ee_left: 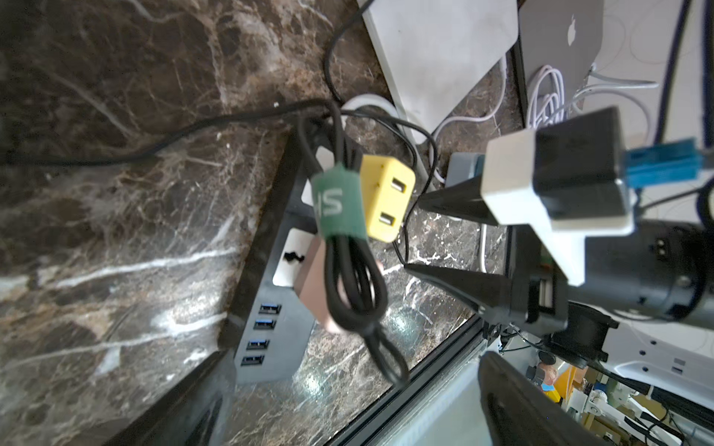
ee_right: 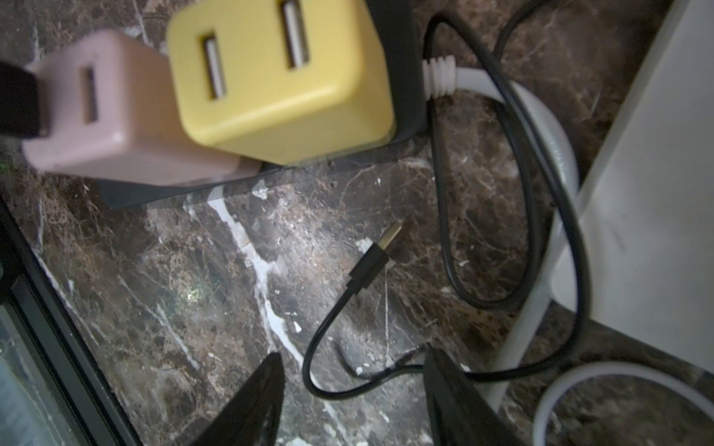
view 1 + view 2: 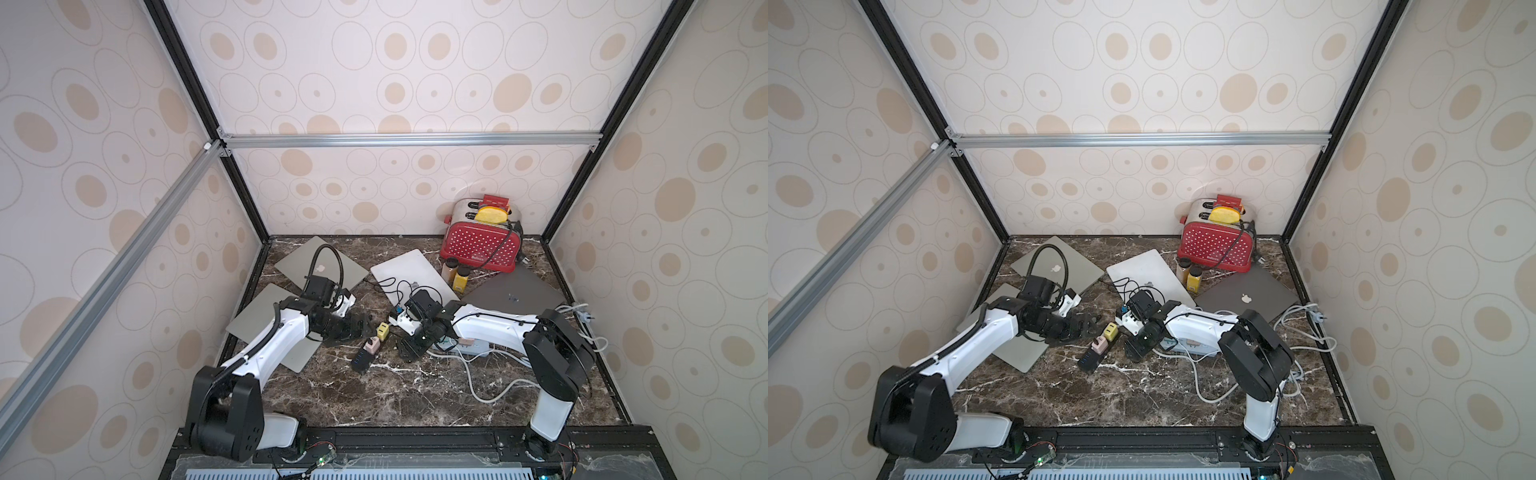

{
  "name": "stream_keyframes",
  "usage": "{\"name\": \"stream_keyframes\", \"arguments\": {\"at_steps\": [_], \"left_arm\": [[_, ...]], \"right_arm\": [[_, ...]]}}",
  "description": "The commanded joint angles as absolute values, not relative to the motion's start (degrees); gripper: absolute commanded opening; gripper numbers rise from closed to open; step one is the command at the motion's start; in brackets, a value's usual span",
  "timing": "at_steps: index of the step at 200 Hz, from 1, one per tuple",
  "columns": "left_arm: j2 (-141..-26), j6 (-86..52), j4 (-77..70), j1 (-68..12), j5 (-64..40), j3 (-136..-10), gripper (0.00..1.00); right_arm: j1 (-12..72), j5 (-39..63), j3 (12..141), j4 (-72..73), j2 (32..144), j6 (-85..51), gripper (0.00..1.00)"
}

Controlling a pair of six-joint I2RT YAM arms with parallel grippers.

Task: Unplug the laptop charger
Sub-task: Place the charging cable at the center of the board, then remove the plug from the socket.

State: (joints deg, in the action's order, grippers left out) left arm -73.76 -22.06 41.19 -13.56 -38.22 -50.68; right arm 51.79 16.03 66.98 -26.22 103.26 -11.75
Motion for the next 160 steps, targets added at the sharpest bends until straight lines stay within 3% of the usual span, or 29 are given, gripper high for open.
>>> {"name": "stream_keyframes", "arguments": {"at_steps": [1,34,70,160], "left_arm": [[-66.8,-24.6,44.8,-13.4,-35.8,-47.0,0.99],[-62.1,-32.2,44.1,-14.9,-30.8,-44.6,0.99],[-56.8,-44.5,29.3,-15.0,-29.4,-29.6,0.99],[-67.3,-41.4,25.0,-16.6,-27.4,-29.9,0.99]], "right_arm": [[52.0,15.9,68.5,-29.4,98.3,-11.2,0.67],[51.7,15.5,70.9,-29.5,96.0,-10.3,0.78],[51.1,13.9,75.3,-29.8,101.1,-9.4,0.8],[49.5,16.3,79.5,-19.9,108.9,-8.4,0.79]]}}
